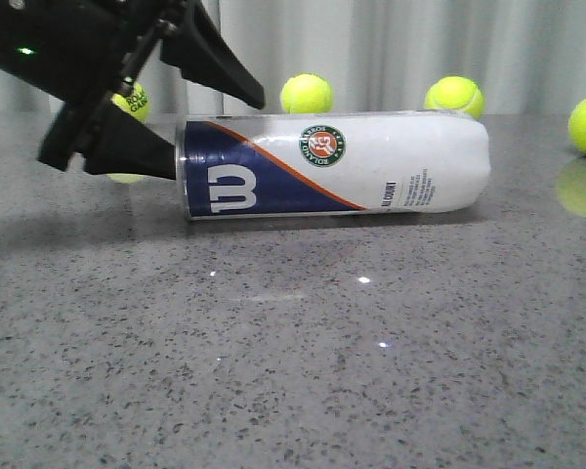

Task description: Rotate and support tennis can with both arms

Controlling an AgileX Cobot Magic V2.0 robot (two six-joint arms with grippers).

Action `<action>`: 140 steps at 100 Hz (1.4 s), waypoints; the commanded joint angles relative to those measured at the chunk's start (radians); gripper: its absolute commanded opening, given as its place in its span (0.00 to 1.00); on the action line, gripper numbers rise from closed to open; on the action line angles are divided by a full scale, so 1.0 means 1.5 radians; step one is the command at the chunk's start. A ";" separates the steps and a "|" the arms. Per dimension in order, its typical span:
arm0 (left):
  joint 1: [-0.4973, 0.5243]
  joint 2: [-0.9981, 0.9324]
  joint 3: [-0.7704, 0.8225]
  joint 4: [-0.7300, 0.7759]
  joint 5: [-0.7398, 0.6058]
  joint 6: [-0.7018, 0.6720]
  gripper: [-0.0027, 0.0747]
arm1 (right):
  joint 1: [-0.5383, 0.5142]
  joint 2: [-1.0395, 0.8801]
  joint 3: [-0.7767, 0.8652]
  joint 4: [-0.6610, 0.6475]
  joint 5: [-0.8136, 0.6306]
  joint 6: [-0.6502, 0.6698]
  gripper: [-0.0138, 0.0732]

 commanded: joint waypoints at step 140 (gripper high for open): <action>-0.088 -0.122 -0.432 0.617 0.311 -0.308 0.01 | -0.001 0.003 -0.019 -0.005 -0.050 -0.007 0.09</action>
